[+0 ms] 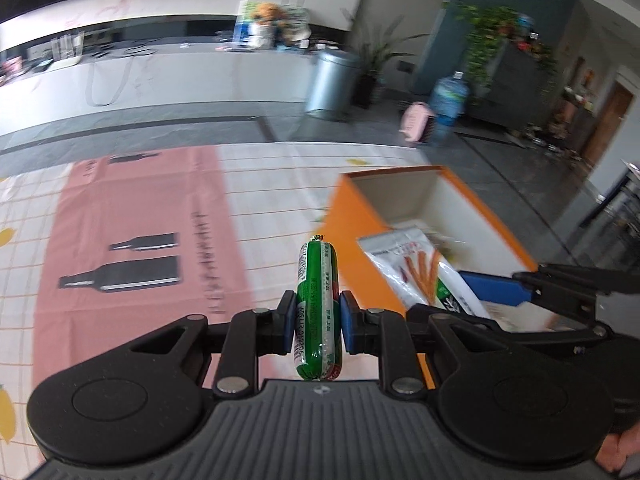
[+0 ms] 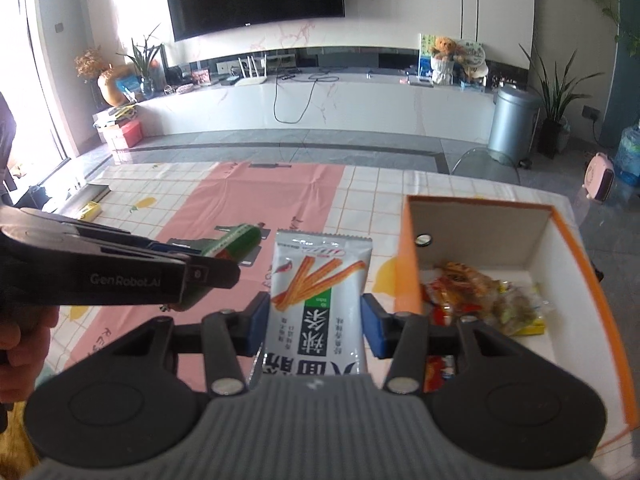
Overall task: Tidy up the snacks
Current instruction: 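Carry the sausage stick with the left tool while the right tool carries the breadstick packet to the box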
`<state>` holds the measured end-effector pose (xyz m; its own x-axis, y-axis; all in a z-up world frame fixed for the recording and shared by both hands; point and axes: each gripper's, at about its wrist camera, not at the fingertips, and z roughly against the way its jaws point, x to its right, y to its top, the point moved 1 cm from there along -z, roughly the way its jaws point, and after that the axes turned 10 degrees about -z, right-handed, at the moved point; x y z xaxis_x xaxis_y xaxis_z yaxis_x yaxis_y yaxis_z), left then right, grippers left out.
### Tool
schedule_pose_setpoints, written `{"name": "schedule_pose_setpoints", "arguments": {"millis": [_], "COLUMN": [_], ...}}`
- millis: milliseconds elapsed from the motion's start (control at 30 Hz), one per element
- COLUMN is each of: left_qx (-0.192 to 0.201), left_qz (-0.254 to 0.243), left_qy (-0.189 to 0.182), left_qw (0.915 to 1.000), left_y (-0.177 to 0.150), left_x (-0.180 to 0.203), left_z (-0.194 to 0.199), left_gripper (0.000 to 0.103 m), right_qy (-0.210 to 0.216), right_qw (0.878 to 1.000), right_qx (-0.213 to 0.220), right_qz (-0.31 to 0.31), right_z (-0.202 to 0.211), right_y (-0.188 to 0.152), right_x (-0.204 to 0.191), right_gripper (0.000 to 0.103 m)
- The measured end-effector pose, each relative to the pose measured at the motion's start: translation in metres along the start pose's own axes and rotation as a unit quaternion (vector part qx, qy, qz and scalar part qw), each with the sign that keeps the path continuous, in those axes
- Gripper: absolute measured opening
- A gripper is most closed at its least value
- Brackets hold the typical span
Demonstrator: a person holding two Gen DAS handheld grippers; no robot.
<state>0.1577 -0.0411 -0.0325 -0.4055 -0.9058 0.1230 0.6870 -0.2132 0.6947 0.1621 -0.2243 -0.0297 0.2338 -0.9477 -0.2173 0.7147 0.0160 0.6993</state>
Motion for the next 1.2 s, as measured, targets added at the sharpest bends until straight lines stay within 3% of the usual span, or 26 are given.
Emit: {"name": "schedule_pose_setpoints", "arguments": {"millis": [233,433,633,800,1200], "left_qx": [-0.011,-0.038,-0.084,-0.122,-0.187], "left_qz": [-0.064,-0.108,-0.142,-0.19,-0.233], "left_qy": [-0.034,-0.074,-0.093,-0.073,-0.092], "left_qw": [0.9973,0.9907,0.9818,0.9715,0.9498], "left_y": [0.018,0.034,0.047,0.046,0.037], "left_x": [0.063,0.11,0.14,0.153,0.153], "left_z": [-0.007,-0.039,-0.085,-0.121,-0.178], "left_gripper": [0.025,0.025,0.025,0.025,0.025], "right_qy": [-0.028,-0.063,-0.091,-0.102,-0.092], "right_qw": [0.999,0.997,0.992,0.987,0.98], "right_qx": [0.008,-0.013,-0.06,-0.098,-0.159], "right_qz": [0.016,0.048,0.069,0.078,0.078], "right_z": [0.057,0.073,0.052,0.021,-0.033], "right_y": [0.0,-0.002,-0.005,-0.004,-0.006], "right_x": [0.047,0.084,0.124,0.148,0.179], "right_gripper": [0.046,0.046,0.046,0.046,0.047]}}
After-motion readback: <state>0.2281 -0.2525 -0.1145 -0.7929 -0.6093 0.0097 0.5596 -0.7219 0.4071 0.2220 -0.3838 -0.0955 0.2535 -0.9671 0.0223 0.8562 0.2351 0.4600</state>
